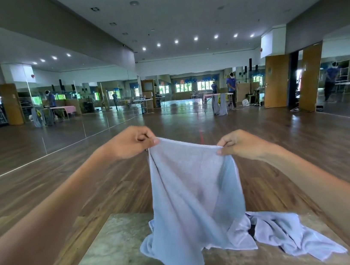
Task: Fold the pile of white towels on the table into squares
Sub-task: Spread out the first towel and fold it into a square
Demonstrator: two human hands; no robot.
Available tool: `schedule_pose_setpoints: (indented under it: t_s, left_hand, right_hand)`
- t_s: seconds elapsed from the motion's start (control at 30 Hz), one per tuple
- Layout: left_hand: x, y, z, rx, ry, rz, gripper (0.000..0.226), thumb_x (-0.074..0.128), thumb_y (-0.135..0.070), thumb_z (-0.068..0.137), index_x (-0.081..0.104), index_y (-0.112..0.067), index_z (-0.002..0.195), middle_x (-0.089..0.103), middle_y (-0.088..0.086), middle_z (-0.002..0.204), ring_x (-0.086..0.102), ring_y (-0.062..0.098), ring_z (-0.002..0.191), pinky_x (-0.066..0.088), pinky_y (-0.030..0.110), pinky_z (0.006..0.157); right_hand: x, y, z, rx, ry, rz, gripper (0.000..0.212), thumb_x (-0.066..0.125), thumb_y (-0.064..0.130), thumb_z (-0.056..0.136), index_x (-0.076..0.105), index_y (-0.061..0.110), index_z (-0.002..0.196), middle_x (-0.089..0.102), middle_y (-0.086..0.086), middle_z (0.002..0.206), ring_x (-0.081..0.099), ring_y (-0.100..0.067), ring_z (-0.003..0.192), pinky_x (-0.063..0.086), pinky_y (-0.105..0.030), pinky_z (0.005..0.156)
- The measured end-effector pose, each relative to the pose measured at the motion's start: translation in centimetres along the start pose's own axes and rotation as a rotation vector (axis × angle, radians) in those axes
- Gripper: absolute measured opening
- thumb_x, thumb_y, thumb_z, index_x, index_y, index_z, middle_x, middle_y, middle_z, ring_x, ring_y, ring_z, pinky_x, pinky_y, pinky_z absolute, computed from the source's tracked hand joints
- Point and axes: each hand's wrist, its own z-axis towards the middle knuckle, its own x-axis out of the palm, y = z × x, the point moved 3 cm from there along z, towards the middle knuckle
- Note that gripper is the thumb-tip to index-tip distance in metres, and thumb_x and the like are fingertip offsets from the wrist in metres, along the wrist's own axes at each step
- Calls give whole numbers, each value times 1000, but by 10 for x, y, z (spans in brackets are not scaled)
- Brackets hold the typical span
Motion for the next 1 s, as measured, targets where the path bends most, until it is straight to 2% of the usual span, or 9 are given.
schedule_pose_setpoints:
  t_s: [0.17, 0.33, 0.4, 0.53, 0.6, 0.67, 0.8, 0.87, 1.0]
  left_hand:
    - [47, 2, -2, -78, 135, -91, 23, 74, -33, 80, 69, -17, 95, 67, -13, 76, 57, -4, 65, 44, 18, 72]
    - [103, -14, 1, -50, 41, -286, 31, 81, -30, 72, 71, -8, 92, 72, 6, 85, 62, 6, 74, 50, 25, 74]
    - [120, -13, 4, -39, -15, -330, 32, 83, -27, 71, 69, -2, 86, 69, 11, 77, 58, 12, 70, 45, 30, 68]
    - [125, -11, 8, 15, -149, -390, 24, 79, -22, 75, 65, -3, 75, 66, 12, 69, 54, 13, 64, 39, 29, 64]
    - [118, -15, 10, 33, -161, -413, 17, 74, -16, 81, 64, -4, 75, 62, 4, 63, 49, 5, 56, 36, 20, 57]
    - [107, -18, 12, 46, -173, -401, 13, 70, -13, 84, 63, -6, 75, 60, -2, 59, 45, 0, 51, 34, 14, 52]
    - [80, -10, 15, 29, -240, -343, 19, 69, -21, 85, 63, -4, 79, 67, 16, 71, 52, 9, 64, 39, 24, 68]
    - [71, -1, 16, -13, -238, -314, 19, 67, -23, 86, 60, -8, 78, 64, 12, 68, 50, 10, 64, 38, 26, 69]
    - [86, 0, 14, -71, -55, -271, 18, 67, -28, 87, 61, -11, 85, 60, 0, 71, 51, 8, 66, 39, 23, 65]
  right_hand:
    - [6, 19, 2, -55, -42, -22, 10, 69, 12, 84, 73, 4, 89, 72, 2, 81, 66, 1, 74, 48, -12, 72]
    - [34, 33, 5, -114, -99, -280, 4, 74, 14, 79, 74, 10, 79, 71, 4, 82, 67, -9, 82, 51, -27, 79]
    - [38, 35, 5, -113, -101, -300, 4, 75, 15, 78, 74, 11, 79, 72, 2, 84, 68, -12, 86, 51, -29, 80]
    - [31, 39, 3, -118, -84, -328, 5, 76, 17, 78, 72, 15, 75, 69, 4, 74, 66, -11, 77, 50, -25, 68]
    - [25, 37, 2, -106, -78, -336, 6, 76, 18, 79, 71, 15, 77, 65, 6, 68, 60, -6, 65, 44, -16, 58]
    - [20, 30, 2, -81, -80, -353, 8, 73, 18, 80, 68, 20, 74, 62, 5, 65, 54, -4, 58, 41, -15, 54]
    - [5, 12, -4, -19, -47, -378, 7, 67, 18, 85, 70, 13, 88, 68, -1, 87, 58, -9, 77, 40, -15, 59]
    - [-6, 8, -7, -3, -50, -294, 14, 68, 21, 86, 70, 7, 90, 70, -3, 94, 61, -10, 86, 43, -17, 68]
    - [-12, 22, -7, -69, -174, -100, 13, 73, 18, 81, 71, 6, 82, 72, -10, 88, 64, -17, 82, 45, -30, 75]
